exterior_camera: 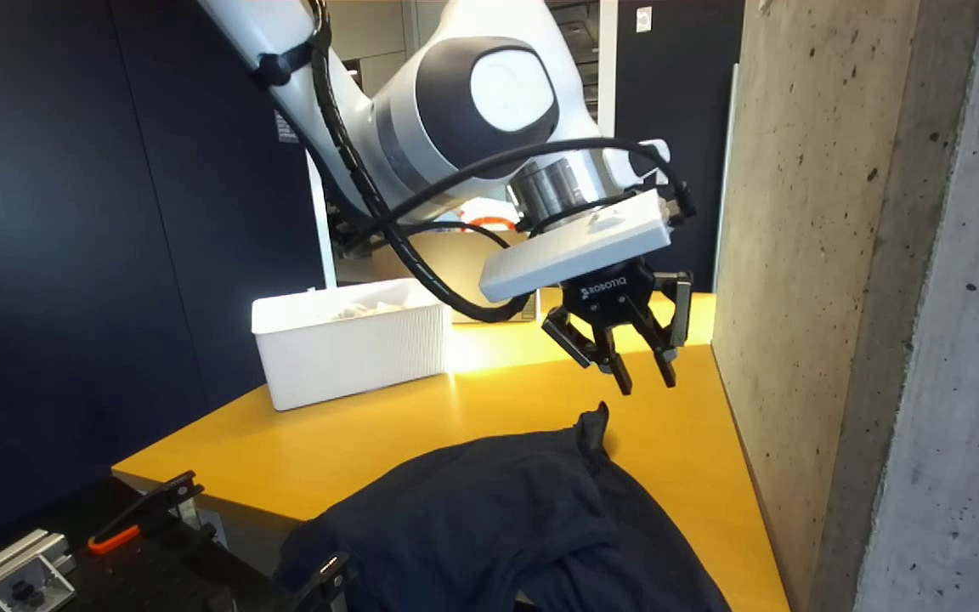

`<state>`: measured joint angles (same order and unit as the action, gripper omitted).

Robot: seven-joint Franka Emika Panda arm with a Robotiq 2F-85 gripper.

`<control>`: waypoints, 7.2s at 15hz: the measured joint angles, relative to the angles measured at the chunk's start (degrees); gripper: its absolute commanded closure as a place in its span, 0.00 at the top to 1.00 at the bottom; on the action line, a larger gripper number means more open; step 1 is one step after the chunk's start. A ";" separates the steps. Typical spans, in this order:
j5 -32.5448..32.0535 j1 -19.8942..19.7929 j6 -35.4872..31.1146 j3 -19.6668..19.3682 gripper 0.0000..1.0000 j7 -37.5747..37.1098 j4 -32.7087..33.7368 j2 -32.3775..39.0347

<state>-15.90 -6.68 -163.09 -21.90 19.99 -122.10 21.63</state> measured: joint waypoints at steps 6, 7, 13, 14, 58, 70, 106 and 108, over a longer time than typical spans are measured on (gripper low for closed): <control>-0.53 13.85 6.50 -2.74 1.00 -23.50 -0.78 3.63; -0.52 14.06 6.54 -1.46 1.00 -25.98 -1.54 3.60; 3.19 10.38 4.04 4.19 1.00 -29.87 -11.57 -0.86; 4.16 9.23 2.53 4.76 1.00 -29.75 -13.76 -1.83; 18.47 -53.78 -11.77 51.38 1.00 2.99 -7.22 18.37; 18.39 -51.07 -12.68 53.43 1.00 2.94 -5.56 21.53; 18.62 -17.56 29.74 21.43 0.01 -15.65 10.09 7.43; 18.64 -13.85 35.27 19.80 0.01 -18.27 15.85 8.32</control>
<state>2.73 -20.53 -127.82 -2.10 1.72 -106.25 29.95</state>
